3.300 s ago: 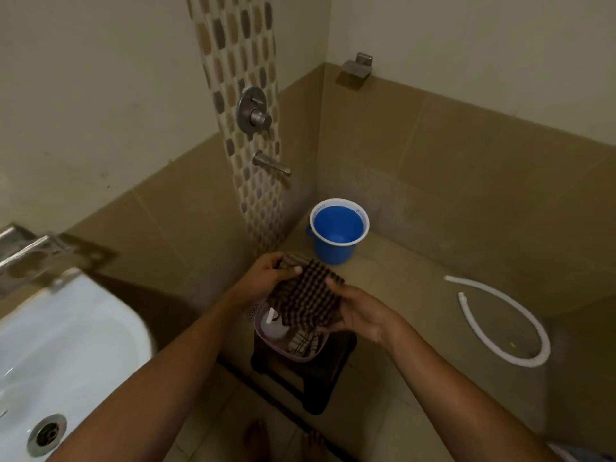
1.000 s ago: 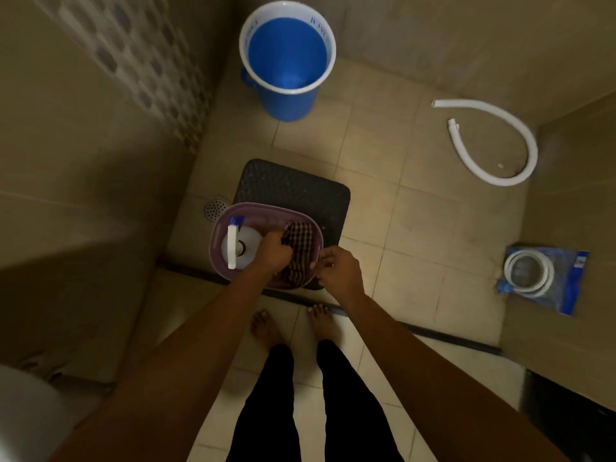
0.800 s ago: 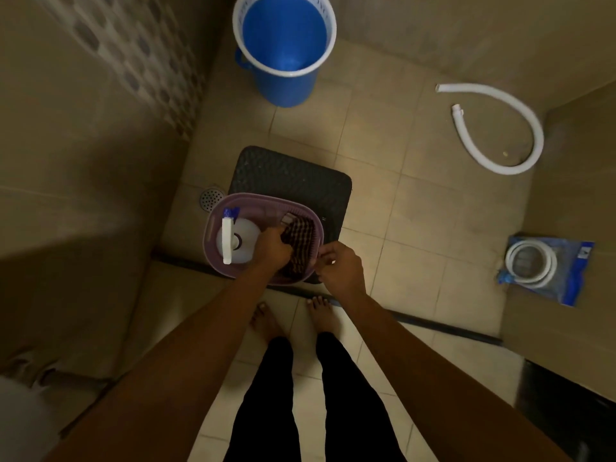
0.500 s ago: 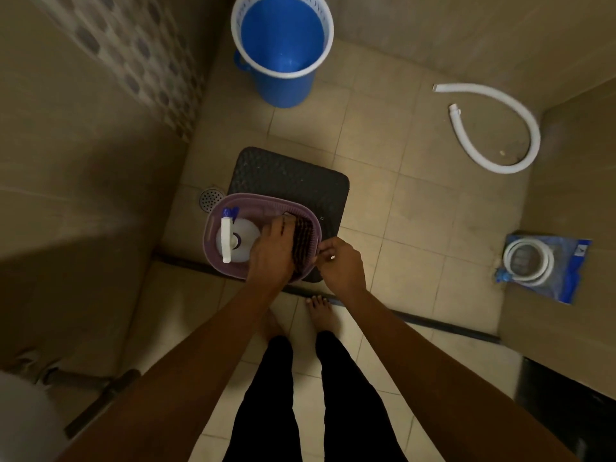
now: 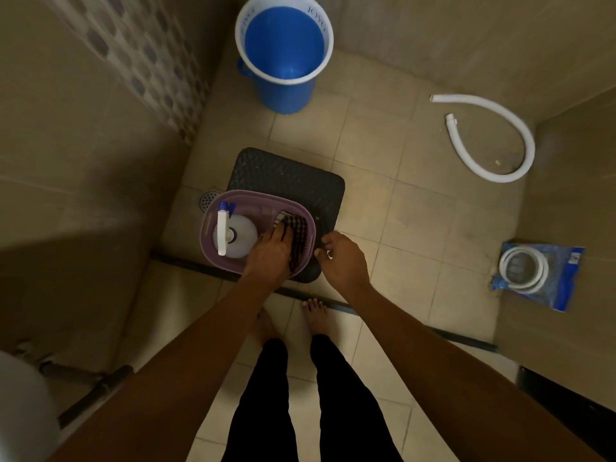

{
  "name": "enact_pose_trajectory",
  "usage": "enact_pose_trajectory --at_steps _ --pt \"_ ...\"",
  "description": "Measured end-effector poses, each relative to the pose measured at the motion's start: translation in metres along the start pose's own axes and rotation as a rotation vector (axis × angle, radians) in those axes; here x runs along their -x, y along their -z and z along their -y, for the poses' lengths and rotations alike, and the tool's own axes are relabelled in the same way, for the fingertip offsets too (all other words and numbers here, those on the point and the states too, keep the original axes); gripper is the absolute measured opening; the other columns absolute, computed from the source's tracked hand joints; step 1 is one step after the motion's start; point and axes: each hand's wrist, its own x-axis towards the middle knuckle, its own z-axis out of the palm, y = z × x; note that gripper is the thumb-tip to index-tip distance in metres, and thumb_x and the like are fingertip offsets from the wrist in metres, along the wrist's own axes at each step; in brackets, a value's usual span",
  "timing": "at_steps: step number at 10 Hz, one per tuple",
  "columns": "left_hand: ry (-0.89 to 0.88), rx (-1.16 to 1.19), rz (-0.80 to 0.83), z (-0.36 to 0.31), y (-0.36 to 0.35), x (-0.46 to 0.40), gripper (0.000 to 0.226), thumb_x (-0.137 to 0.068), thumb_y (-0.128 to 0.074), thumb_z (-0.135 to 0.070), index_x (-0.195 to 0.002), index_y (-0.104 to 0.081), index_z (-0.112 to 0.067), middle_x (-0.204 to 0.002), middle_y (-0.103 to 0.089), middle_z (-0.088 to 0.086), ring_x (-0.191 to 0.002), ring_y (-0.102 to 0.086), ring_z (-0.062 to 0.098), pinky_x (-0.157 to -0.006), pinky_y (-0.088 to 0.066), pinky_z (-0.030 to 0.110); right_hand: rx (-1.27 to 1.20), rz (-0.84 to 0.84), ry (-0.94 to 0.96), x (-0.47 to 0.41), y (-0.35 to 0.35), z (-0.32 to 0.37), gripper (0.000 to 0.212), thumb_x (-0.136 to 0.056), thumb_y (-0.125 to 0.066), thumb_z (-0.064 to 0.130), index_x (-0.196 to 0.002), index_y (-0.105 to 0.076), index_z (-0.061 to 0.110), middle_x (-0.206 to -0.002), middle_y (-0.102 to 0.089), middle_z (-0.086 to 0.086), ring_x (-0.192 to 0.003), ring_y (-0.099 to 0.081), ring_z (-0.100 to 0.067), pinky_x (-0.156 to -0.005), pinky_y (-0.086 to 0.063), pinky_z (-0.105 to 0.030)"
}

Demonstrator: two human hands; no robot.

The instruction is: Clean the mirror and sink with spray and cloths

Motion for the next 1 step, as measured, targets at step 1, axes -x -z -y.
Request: enact_pose_trajectory --at_steps 1 --pt "0.031 0.060 -0.091 -0.0119 0.0037 0.0255 0.076 -0.096 -0.047 -0.029 -0.152 0.000 -0.009 -0.161 -0.003 0.013 -0.148 -0.008 0.030 -0.119 -0.008 0.042 0.200 0.033 0.122 0.0121 0.0148 -0.0022 0.048 -0.102 -0.050 0.035 -0.143 -0.046 0.010 -0.144 -0.052 -0.011 -0.130 -0.051 -0.027 -0.105 -0.042 -0.036"
